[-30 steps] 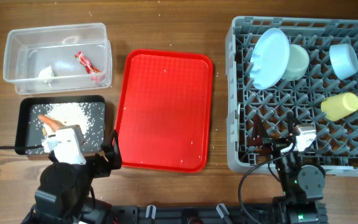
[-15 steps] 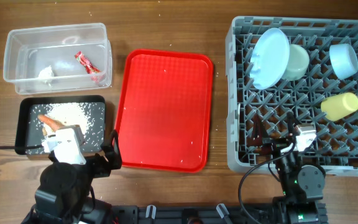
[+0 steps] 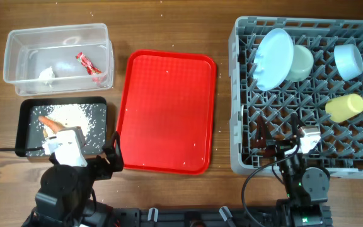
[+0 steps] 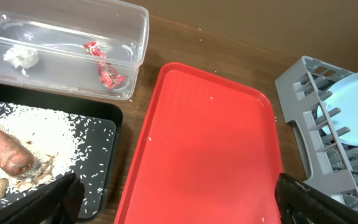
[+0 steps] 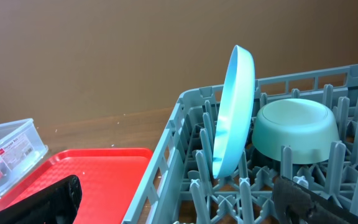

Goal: Sort waste into correct bins and load items into the dishwasher rack

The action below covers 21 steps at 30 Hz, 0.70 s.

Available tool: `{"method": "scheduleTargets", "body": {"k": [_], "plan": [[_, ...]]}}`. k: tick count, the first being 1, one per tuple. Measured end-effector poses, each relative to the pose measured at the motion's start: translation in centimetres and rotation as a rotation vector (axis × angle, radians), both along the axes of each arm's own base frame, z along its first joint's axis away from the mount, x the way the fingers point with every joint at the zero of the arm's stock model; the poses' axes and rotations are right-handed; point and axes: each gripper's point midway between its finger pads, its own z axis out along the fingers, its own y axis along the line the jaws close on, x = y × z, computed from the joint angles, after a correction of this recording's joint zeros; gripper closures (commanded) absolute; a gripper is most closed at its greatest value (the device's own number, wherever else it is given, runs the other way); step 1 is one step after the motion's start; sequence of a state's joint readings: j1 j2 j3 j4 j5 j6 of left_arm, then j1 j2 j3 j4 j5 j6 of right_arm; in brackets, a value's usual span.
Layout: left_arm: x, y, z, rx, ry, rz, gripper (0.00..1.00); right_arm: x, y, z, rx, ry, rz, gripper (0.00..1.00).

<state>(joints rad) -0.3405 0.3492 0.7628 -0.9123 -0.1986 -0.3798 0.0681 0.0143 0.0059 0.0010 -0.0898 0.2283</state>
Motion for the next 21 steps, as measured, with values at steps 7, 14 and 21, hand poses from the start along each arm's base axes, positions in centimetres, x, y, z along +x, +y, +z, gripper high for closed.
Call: {"method": "scheduleTargets", "body": {"k": [7, 14, 21], "plan": [[-0.6, 0.6, -1.2, 0.009, 0.055, 0.021, 0.0, 0.0, 0.0, 0.0, 0.0, 0.0, 0.0, 0.0], [-0.8, 3.6, -2.6, -0.032, 0.067, 0.193, 0.0, 0.0, 0.0, 0.0, 0.0, 0.0, 0.0, 0.0], [0.7, 3.7, -5.6, -0.062, -0.078, 0.2, 0.0, 0.0, 0.0, 0.0, 0.0, 0.0, 0.0, 0.0]]}}
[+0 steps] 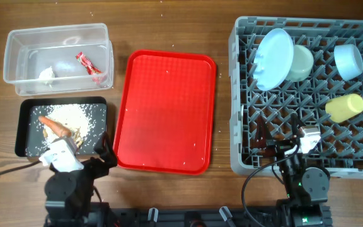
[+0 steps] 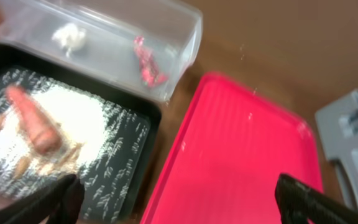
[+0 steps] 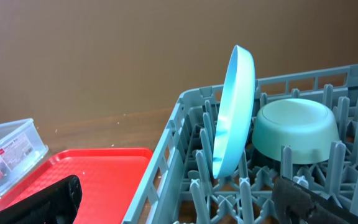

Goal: Sort waste into correct bins and load items into the dishwasher rack

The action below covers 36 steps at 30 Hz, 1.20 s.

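Note:
The red tray (image 1: 166,110) lies bare at the centre. The clear bin (image 1: 17,38) holds a white crumpled tissue (image 1: 47,74) and a red wrapper (image 1: 87,63). Rice and a carrot (image 1: 54,124) lie in the black bin (image 1: 24,135). In the grey dishwasher rack (image 1: 239,94) stand a blue plate (image 1: 275,58), a green bowl (image 1: 302,62), a blue cup (image 1: 348,60) and a yellow cup (image 1: 344,107). My left gripper (image 2: 179,205) is open and holds nothing, at the front between black bin and tray. My right gripper (image 3: 179,202) is open over the rack's front left corner.
The two bins sit side by side at the far left, close to the tray's left rim (image 2: 185,155). The rack's wall (image 3: 185,106) rises just right of the tray. Both arm bases stand at the table's front edge.
My left gripper has drawn back toward the front edge and left; its view is now blurred and takes in more of the black and clear bins. The right arm has not moved.

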Available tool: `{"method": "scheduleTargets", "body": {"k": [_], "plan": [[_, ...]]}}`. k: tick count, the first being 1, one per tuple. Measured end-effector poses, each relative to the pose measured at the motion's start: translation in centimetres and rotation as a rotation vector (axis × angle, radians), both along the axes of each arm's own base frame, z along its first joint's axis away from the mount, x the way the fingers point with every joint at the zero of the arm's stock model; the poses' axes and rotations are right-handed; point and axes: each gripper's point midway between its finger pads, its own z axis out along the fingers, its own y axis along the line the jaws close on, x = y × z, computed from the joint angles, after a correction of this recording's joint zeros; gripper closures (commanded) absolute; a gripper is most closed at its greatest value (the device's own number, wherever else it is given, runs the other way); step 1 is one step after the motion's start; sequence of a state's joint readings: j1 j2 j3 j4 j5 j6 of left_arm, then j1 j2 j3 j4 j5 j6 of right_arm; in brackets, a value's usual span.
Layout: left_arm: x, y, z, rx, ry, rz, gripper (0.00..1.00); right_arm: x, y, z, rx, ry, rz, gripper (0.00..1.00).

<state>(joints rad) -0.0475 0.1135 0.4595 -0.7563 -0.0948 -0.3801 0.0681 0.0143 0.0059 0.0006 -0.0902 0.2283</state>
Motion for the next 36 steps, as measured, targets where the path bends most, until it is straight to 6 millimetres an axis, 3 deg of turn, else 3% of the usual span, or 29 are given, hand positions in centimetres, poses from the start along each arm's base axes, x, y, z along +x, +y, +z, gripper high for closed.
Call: {"method": "scheduleTargets", "body": {"k": [4, 7, 11, 15, 36], "plan": [[2.3, -0.2, -0.6, -0.009, -0.155, -0.007, 0.0, 0.0, 0.0, 0.0, 0.0, 0.0, 0.0, 0.0], [4.3, -0.5, 0.1, -0.006, -0.315, -0.022, 0.0, 0.0, 0.0, 0.0, 0.0, -0.001, 0.0, 0.0], [5.2, -1.7, 1.2, 0.099, -0.468, -0.107, 0.0, 0.0, 0.0, 0.0, 0.0, -0.001, 0.0, 0.0], [5.2, -2.9, -2.6, 0.182, -0.343, -0.207, 0.0, 0.0, 0.0, 0.0, 0.0, -0.001, 0.0, 0.0], [5.2, -3.4, -2.5, 0.231, -0.35, -0.247, 0.0, 0.0, 0.0, 0.0, 0.0, -0.001, 0.0, 0.0]]}}
